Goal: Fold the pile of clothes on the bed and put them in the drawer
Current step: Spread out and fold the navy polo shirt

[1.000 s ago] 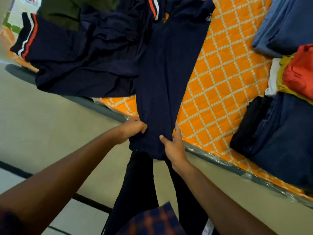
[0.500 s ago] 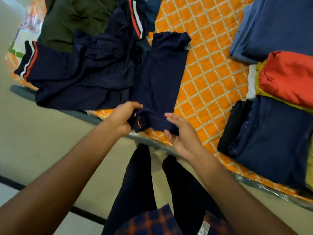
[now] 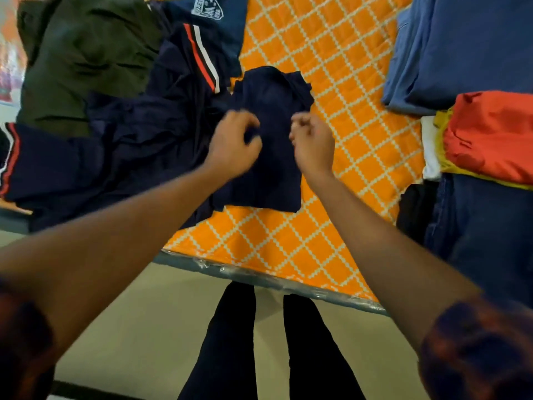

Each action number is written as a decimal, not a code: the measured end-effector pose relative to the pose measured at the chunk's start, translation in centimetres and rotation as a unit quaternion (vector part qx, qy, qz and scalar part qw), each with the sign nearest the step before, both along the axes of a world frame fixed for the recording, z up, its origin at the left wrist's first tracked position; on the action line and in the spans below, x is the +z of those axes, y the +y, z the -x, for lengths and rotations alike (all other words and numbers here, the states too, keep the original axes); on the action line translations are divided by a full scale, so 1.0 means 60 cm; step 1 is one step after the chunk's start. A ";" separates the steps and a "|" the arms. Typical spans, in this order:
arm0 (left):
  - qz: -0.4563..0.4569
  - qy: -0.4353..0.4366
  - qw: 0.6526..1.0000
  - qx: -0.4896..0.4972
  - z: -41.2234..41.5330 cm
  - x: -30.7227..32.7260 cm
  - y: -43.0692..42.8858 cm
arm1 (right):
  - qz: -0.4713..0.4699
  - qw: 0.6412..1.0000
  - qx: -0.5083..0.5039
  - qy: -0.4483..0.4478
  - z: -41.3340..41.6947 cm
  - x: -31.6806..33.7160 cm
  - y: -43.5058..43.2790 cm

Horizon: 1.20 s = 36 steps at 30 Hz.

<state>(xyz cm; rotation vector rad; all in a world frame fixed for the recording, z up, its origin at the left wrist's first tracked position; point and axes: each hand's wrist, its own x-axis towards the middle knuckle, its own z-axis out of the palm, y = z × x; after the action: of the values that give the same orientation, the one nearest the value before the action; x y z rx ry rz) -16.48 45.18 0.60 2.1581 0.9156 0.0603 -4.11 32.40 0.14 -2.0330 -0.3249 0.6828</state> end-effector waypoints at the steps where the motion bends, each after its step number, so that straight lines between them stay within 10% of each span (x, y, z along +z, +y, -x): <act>1: -0.067 0.008 0.993 -0.096 0.031 -0.010 -0.019 | 0.005 0.995 0.072 -0.062 0.031 -0.006 -0.025; 6: -0.196 0.126 0.924 -0.303 0.159 -0.059 -0.073 | 0.141 0.893 0.366 -0.218 0.161 -0.049 -0.145; 12: -0.235 0.144 0.910 -0.310 0.115 -0.059 -0.049 | 0.218 0.875 0.327 -0.283 0.140 -0.074 -0.129; 18: 0.031 0.195 0.948 -0.251 0.037 0.009 -0.022 | 0.276 0.860 0.385 -0.190 0.073 -0.002 -0.110; 25: 0.345 0.298 0.860 -0.230 0.057 0.023 -0.078 | 0.233 0.871 0.421 0.099 0.030 0.075 -0.191; 31: 0.177 0.133 0.975 -0.013 -0.029 0.012 -0.029 | 0.156 0.973 0.164 0.054 -0.047 0.021 -0.144; 36: -0.062 0.109 0.992 0.017 -0.042 -0.018 -0.032 | 0.157 0.987 0.035 0.008 -0.052 -0.042 -0.114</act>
<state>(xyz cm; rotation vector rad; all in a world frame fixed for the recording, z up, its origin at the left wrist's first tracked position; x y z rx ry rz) -13.98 43.27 -0.48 2.2974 1.0969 -0.1057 -1.02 25.54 -2.40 -2.3210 -0.2957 0.8368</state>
